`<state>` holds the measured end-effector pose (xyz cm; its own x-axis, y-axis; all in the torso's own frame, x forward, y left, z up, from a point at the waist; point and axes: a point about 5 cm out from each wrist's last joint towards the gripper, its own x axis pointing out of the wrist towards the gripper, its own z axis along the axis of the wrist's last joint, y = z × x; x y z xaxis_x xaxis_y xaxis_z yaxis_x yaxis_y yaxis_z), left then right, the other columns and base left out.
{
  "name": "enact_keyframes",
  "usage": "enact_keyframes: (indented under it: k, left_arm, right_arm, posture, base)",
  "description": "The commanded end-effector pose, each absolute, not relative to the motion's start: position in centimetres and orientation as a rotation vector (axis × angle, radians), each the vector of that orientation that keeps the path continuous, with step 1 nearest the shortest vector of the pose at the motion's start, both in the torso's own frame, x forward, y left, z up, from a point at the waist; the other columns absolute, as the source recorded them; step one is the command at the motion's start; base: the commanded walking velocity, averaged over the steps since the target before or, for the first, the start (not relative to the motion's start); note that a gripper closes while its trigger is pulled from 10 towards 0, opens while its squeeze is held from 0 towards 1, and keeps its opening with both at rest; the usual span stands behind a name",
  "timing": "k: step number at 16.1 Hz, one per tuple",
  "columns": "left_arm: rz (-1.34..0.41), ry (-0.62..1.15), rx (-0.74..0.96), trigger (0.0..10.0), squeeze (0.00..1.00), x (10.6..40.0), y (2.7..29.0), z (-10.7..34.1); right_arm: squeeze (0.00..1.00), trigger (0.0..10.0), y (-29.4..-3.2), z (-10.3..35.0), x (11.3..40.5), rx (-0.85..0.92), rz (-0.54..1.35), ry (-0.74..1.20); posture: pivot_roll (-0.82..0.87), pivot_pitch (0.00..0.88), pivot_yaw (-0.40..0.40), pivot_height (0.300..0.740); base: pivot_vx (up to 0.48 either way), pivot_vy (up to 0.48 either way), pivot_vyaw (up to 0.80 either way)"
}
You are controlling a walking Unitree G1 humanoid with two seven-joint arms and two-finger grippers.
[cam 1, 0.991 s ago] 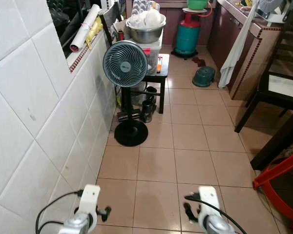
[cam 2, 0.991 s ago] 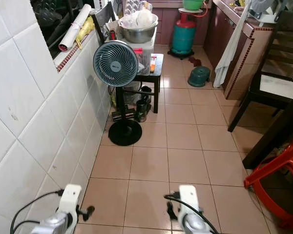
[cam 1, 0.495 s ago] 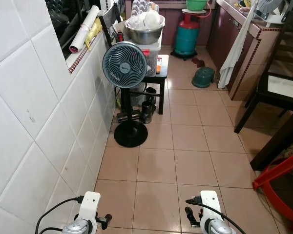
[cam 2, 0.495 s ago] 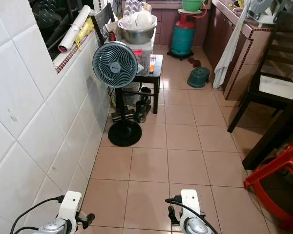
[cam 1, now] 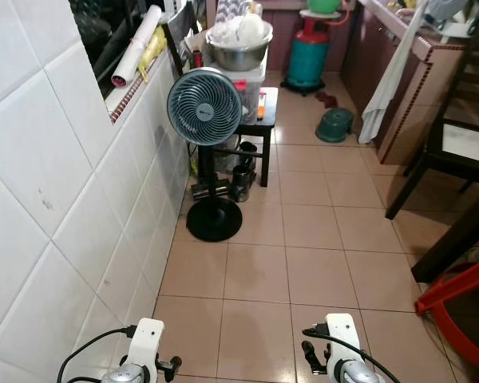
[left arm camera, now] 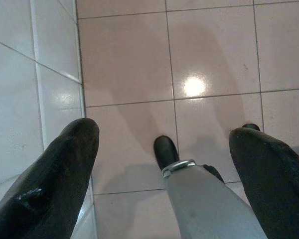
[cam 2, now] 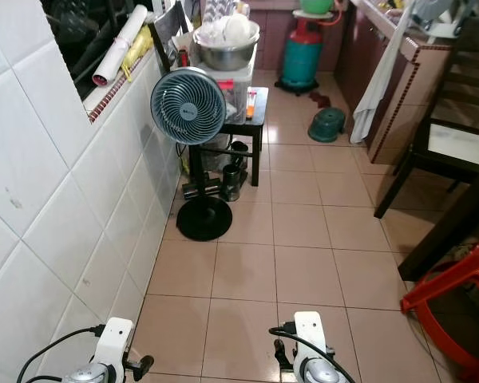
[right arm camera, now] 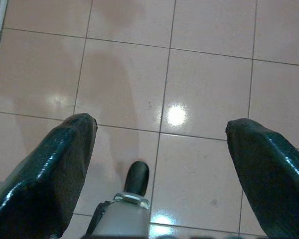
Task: Setting the table
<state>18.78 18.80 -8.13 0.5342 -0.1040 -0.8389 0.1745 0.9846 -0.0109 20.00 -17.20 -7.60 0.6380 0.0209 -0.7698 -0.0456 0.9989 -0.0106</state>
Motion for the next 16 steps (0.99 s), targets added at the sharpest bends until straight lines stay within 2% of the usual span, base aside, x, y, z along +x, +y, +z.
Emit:
enact_keyframes:
  k: [1, 9, 16]
  left_arm:
    - [-0.148, 1.002, 0.081, 10.0, 0.00, 18.50, 19.30, -8.21]
    - [-0.157, 0.996, 0.086, 10.0, 0.00, 18.63, 19.17, -8.15]
    - [-0.169, 0.978, 0.093, 10.0, 0.00, 19.09, 18.86, -7.96]
  right_arm:
    - [0.00, 10.0, -17.19, -7.82, 19.65, -0.031, 0.041, 0.898]
    - [0.00, 10.0, -17.04, -7.86, 19.61, -0.035, 0.046, 0.902]
    - [0.00, 10.0, -16.95, -7.91, 19.56, -0.041, 0.050, 0.907]
  posture:
    - [-0.02, 0.000, -0.005, 0.740]
    - [-0.02, 0.000, -0.006, 0.740]
    - [-0.01, 0.000, -0.009, 0.740]
  base:
    - [0.296, 0.251, 0.00]
    - [0.296, 0.218, 0.00]
    - [0.000, -0.051, 0.00]
